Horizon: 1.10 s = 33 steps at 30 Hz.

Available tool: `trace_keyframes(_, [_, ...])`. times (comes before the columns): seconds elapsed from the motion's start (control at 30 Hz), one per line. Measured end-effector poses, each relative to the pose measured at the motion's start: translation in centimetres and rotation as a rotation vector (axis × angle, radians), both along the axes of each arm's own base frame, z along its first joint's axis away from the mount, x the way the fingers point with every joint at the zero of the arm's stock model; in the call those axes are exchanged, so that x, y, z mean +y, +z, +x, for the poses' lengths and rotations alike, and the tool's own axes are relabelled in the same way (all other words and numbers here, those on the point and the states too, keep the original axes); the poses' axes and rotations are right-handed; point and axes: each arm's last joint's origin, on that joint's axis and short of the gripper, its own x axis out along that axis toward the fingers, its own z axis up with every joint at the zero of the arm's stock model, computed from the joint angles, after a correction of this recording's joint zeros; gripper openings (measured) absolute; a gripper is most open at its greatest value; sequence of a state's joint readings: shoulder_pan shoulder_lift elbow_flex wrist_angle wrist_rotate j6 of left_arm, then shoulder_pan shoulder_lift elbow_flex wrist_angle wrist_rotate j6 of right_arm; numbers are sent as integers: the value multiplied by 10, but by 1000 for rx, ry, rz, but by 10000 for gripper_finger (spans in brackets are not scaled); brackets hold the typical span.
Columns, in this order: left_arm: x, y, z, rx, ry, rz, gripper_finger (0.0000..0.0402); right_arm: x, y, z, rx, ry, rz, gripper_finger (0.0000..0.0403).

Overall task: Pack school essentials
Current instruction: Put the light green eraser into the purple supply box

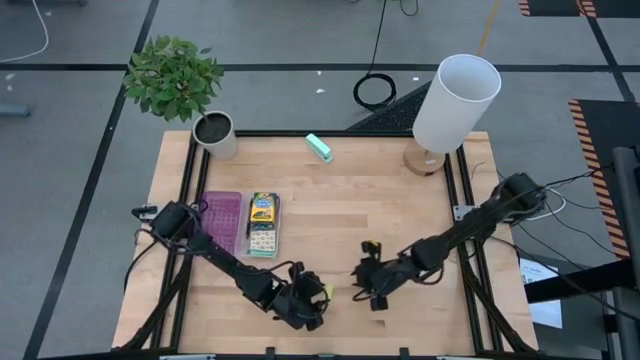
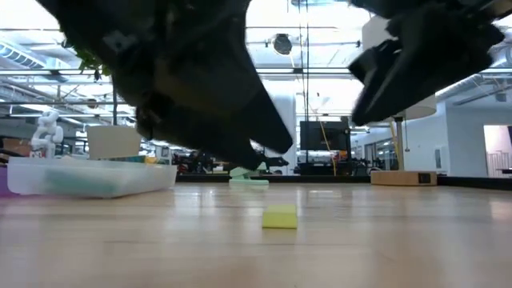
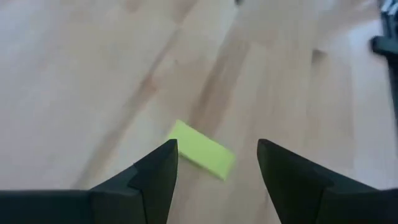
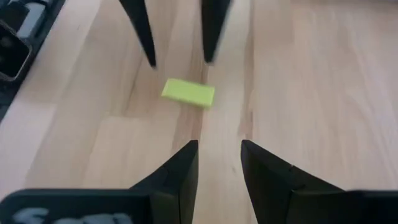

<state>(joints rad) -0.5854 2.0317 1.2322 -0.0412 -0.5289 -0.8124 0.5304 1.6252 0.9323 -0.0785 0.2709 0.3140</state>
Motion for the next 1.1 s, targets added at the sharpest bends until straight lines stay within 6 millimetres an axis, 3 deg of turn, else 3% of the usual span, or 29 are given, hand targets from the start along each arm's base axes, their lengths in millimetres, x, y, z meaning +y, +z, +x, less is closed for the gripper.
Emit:
trace_keyframes(0.17, [-3, -6, 0, 2, 22, -33, 225, -7, 6, -21, -39, -12, 27, 114])
trace_keyframes(0.4, [-3, -21, 3, 16, 11, 12, 225, -18, -6, -41, -66, -39, 82, 114])
trace_keyframes(0.53, [-1, -27, 8, 38, -61, -2, 225, -20, -15, -45, -54, -48, 87, 114])
trace_keyframes(0.8, [21, -31, 26, 44, -167, 5, 225, -21, -17, -46, -67, -36, 85, 114])
trace_keyframes(1.1, [26, -25, 37, -51, -321, 230, 225, -21, -17, -46, -67, -28, 77, 114])
